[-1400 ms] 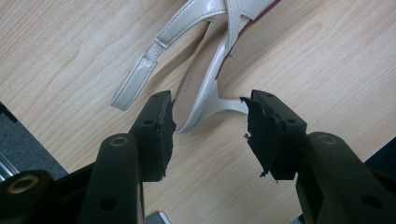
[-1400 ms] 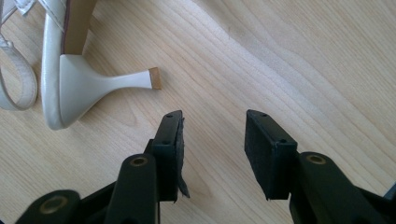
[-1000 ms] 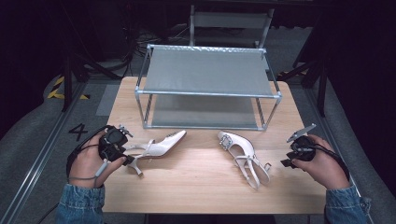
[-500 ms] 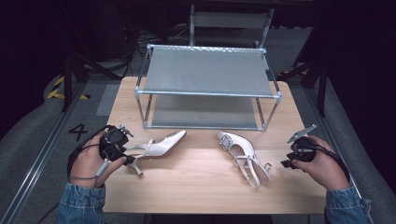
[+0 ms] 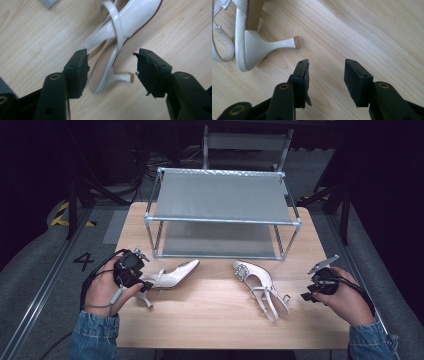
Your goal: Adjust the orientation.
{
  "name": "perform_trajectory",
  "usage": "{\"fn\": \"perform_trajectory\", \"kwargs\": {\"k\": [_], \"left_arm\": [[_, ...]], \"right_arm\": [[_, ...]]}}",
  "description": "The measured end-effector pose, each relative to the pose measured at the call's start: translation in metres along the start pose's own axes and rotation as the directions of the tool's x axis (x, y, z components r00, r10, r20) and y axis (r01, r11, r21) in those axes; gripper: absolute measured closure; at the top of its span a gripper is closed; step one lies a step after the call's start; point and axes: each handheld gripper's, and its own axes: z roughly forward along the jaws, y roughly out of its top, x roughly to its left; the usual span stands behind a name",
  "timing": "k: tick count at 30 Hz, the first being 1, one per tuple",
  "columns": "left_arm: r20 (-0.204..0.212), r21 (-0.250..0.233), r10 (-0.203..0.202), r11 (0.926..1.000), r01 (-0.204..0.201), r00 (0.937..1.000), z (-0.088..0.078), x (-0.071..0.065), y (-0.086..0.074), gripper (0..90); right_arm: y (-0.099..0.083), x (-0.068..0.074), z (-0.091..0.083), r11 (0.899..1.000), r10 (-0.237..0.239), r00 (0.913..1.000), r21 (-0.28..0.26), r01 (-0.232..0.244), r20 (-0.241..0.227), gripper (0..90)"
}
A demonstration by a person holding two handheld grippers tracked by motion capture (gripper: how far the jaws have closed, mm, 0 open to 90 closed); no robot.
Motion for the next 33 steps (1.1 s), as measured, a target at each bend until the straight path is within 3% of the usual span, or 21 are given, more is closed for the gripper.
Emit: {"fn": "perform_trajectory", "kwargs": {"k": [4,9,13,20,23,26,27,29,31,33], "left_arm": [[0.019,-0.015,0.028,0.9995,-0.027,0.9994,0.012,0.001,0.012,33.2],[0.032,0.035,0.053,0.9979,-0.054,0.9981,0.029,0.002,0.022,29.6],[0.069,0.056,0.084,0.9945,-0.088,0.9941,0.042,0.000,0.030,29.3],[0.111,0.083,0.083,0.9922,-0.093,0.9903,0.057,-0.001,0.034,30.2],[0.148,0.059,0.117,0.9901,-0.127,0.9821,0.056,-0.003,0.033,44.8],[0.230,0.009,0.137,0.9897,-0.143,0.9636,0.050,-0.006,0.029,75.3],[0.230,-0.003,0.136,0.9903,-0.139,0.9636,0.049,-0.009,0.028,80.1],[0.170,0.023,0.137,0.9895,-0.143,0.9759,0.046,-0.015,0.028,83.2],[0.096,0.060,0.155,0.9850,-0.161,0.9832,0.041,-0.020,0.029,84.3],[0.045,0.087,0.165,0.9819,-0.168,0.9853,0.039,-0.023,0.029,84.8]], "right_arm": [[-0.006,0.000,0.000,1.000,0.008,1.0000,0.002,-0.008,0.000,55.3],[-0.010,0.001,0.000,1.000,0.012,0.9999,0.003,-0.012,-0.004,54.4],[-0.013,0.002,0.002,1.000,0.015,0.9998,0.002,-0.015,-0.010,53.7],[-0.016,0.001,0.001,1.000,0.022,0.9998,-0.005,-0.022,-0.001,53.5],[-0.016,0.001,0.002,1.000,0.019,0.9998,-0.006,-0.019,-0.007,53.5],[-0.014,0.002,0.002,1.000,0.017,0.9998,-0.007,-0.017,-0.005,53.5],[-0.014,0.002,0.003,1.000,0.015,0.9999,-0.007,-0.015,-0.003,53.5],[-0.013,0.002,0.003,1.000,0.011,0.9999,-0.006,-0.011,-0.004,53.5],[-0.012,0.002,0.003,1.000,0.007,1.0000,-0.009,-0.007,-0.005,53.5],[-0.012,0.002,0.003,1.000,0.007,1.0000,-0.011,-0.007,-0.002,53.5]]}}
